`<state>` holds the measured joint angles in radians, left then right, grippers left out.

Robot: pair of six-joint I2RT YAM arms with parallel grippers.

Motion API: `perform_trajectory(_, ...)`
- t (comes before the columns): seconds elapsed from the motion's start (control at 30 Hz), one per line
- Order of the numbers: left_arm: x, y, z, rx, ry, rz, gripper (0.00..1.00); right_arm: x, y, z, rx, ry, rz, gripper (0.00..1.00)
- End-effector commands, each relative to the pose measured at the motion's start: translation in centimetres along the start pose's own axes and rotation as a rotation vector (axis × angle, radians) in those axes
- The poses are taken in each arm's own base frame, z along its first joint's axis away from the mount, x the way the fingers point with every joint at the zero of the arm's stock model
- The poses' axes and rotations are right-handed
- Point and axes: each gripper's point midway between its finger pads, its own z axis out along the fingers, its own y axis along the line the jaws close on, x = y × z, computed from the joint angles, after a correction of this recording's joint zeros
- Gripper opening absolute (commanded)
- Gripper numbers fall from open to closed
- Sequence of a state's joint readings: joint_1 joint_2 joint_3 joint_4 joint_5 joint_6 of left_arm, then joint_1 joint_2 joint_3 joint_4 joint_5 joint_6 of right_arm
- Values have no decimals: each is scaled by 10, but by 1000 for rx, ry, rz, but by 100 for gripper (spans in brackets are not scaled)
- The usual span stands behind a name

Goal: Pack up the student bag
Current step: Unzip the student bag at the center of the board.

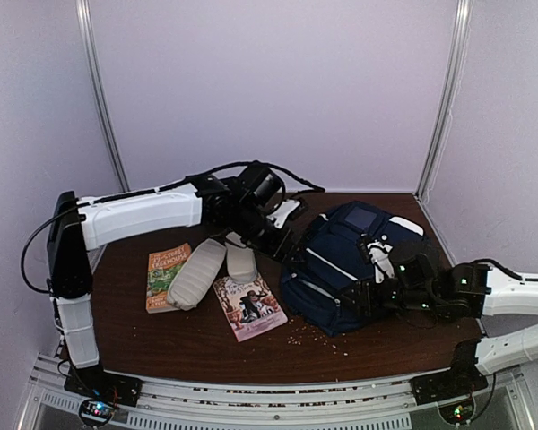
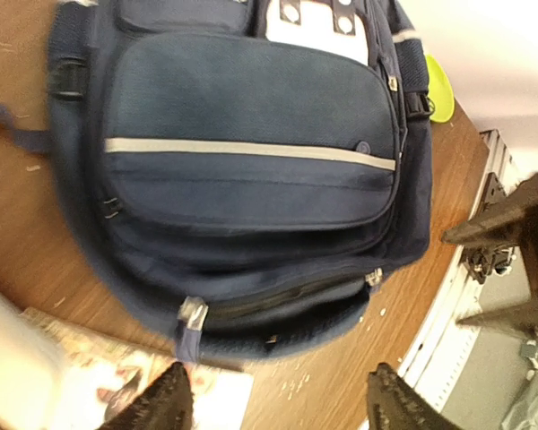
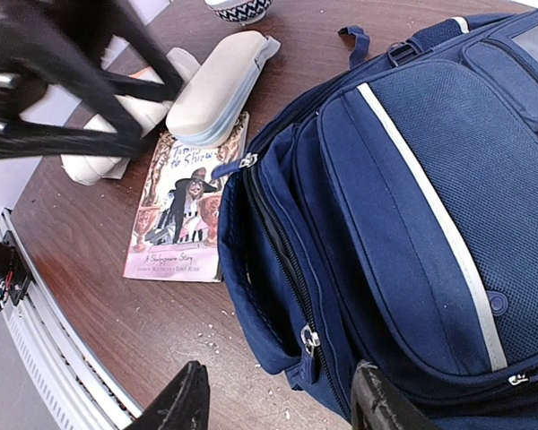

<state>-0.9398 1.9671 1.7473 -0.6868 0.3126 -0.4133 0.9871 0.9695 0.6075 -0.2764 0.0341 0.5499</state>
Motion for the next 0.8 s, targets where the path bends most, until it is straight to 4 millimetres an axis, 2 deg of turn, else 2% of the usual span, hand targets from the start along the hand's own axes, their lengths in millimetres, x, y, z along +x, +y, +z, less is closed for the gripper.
perform_trajectory(0.0, 1, 14, -48, -139, -86, 44, 70, -24, 13, 9, 9, -26, -1, 53)
perform_trajectory(0.17, 27, 40, -62, -242, -97, 29, 69, -35, 26, 39, 25, 17, -51, 47)
perform_trajectory(0.43, 53, 67, -87, -314, -124, -2, 69, -26, 29, 89, 90, 157, -213, 45)
perform_trajectory(0.53, 57, 71, -91, -317, -136, 3, 70, -22, 21, 101, 144, 198, -250, 44)
perform_trajectory(0.77, 54, 61, -83, -238, -152, 71, 72, -14, 3, 110, 228, 257, -306, 29)
